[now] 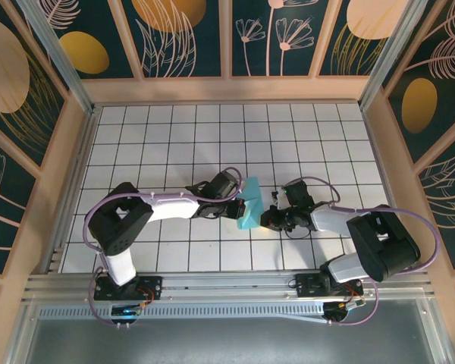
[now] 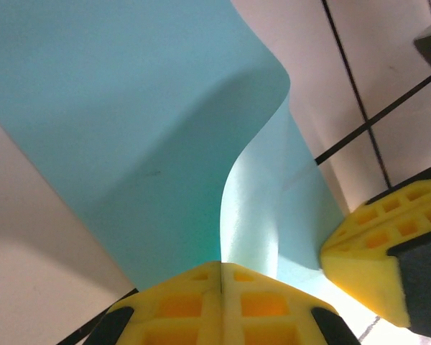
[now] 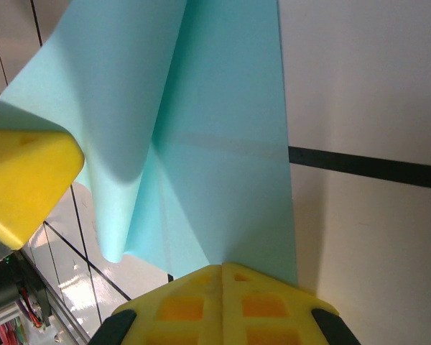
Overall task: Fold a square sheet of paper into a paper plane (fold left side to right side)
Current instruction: Fold the triangle a second time at the center of the table.
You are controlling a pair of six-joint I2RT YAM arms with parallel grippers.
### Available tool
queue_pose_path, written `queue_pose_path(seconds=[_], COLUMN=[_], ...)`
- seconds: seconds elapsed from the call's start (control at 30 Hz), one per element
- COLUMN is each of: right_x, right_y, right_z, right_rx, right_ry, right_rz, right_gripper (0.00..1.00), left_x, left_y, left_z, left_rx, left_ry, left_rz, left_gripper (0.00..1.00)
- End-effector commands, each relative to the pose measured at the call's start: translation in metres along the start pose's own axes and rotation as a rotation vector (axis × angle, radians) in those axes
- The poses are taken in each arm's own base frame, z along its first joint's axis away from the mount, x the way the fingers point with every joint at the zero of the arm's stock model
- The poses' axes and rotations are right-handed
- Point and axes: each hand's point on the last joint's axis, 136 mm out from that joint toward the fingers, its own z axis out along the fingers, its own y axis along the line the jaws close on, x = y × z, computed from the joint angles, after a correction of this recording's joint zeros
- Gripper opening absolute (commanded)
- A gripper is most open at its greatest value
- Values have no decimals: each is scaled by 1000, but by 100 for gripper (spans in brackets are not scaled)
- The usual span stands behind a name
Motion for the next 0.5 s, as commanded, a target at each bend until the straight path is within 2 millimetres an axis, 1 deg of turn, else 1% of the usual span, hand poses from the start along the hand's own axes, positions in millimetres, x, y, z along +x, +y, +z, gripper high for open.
queue_pose_path(seconds=[0.0,0.1,0.13,0.47], right_x=[12,13,13,14], right_y=[-20,-21,-21,-23], right_z=[4,5,5,6], right_rx=[75,76,77,79], right_ry=[26,26,28,30], right_rz=[15,16,18,23], right_gripper=[0,0,0,0], left_x=[4,8,-3,-10], left_y=[14,19,13,12], left_z=[4,5,4,5], left_rx=[-57,-77,-71,-78], left_ry=[32,44,21,9], left_rz=[13,19,23,34], left_gripper=[0,0,0,0])
